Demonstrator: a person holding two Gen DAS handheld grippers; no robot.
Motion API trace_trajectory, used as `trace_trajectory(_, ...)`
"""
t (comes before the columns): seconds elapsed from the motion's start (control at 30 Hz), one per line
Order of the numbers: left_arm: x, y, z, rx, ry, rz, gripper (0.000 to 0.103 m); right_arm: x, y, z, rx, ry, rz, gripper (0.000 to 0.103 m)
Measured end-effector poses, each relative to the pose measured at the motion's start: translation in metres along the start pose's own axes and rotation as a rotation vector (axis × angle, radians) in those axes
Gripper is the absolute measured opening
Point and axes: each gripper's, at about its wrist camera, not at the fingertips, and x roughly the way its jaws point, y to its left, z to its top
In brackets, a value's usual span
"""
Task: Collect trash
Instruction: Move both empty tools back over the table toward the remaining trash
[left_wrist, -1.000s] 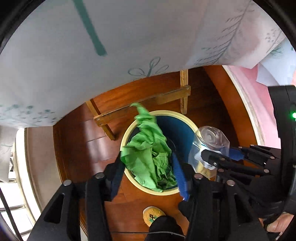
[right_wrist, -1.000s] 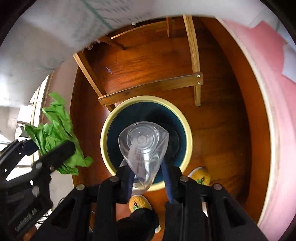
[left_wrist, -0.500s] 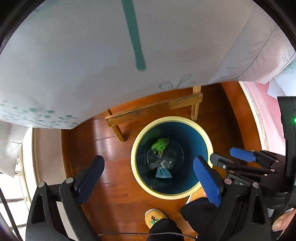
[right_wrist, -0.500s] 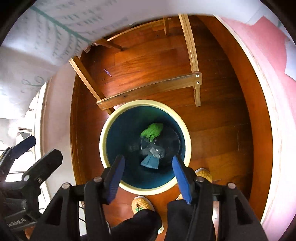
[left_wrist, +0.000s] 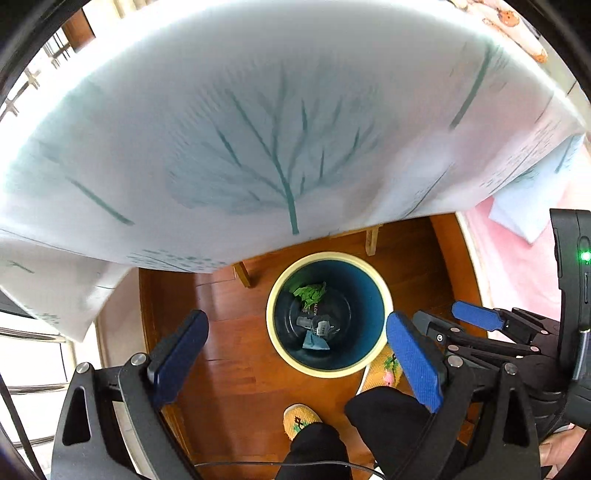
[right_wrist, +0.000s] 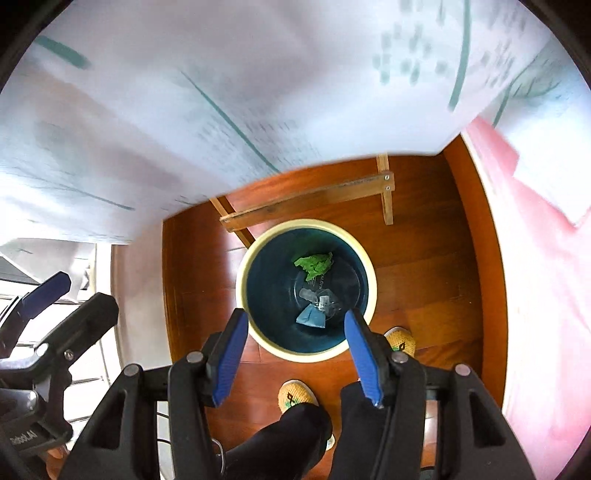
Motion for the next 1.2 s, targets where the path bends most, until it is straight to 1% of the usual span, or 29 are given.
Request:
trace_trajectory(0.2,-0.067,0.013,0.010,-0.005,-0.041,-0.008,0.096,-0.059,0.022,-0.001,-0.017,-0.038,-0.011,0.055)
trace_trajectory(0.43,-0.143,0.029,0.021,0.001,-0.122,-0.011,0.096,-0.127,0.048,-0.004,-0.034,-0.096,-0.018,0.055)
trace_trajectory(0.57,-0.177,0.036,0.030,0.014,-0.174,-0.011,0.096,-0.159,0.061,-0.003,-0.042,-0.143,-0.017,0.055)
trace_trajectory(0.7,-0.206,0.045,0.040,0.028,-0.230,-0.023,0.096,-0.189,0.074,0.001,-0.056,-0.206,-0.033,0.055)
trace_trajectory(0.9,-0.247,0.050,0.061,0.053,-0.322,-0.042,0.096,-0.229,0.086,0.015,-0.072,-0.327,-0.065,0.055)
trace_trajectory(1.07,-0.264,0.045,0.082,0.074,-0.374,-0.049,0.096,-0.252,0.092,0.032,-0.079,-0.400,-0.097,0.055)
trace_trajectory(1.2,-0.272,0.040,0.098,0.096,-0.409,-0.054,0.096,-0.268,0.091,0.051,-0.088,-0.436,-0.120,0.055)
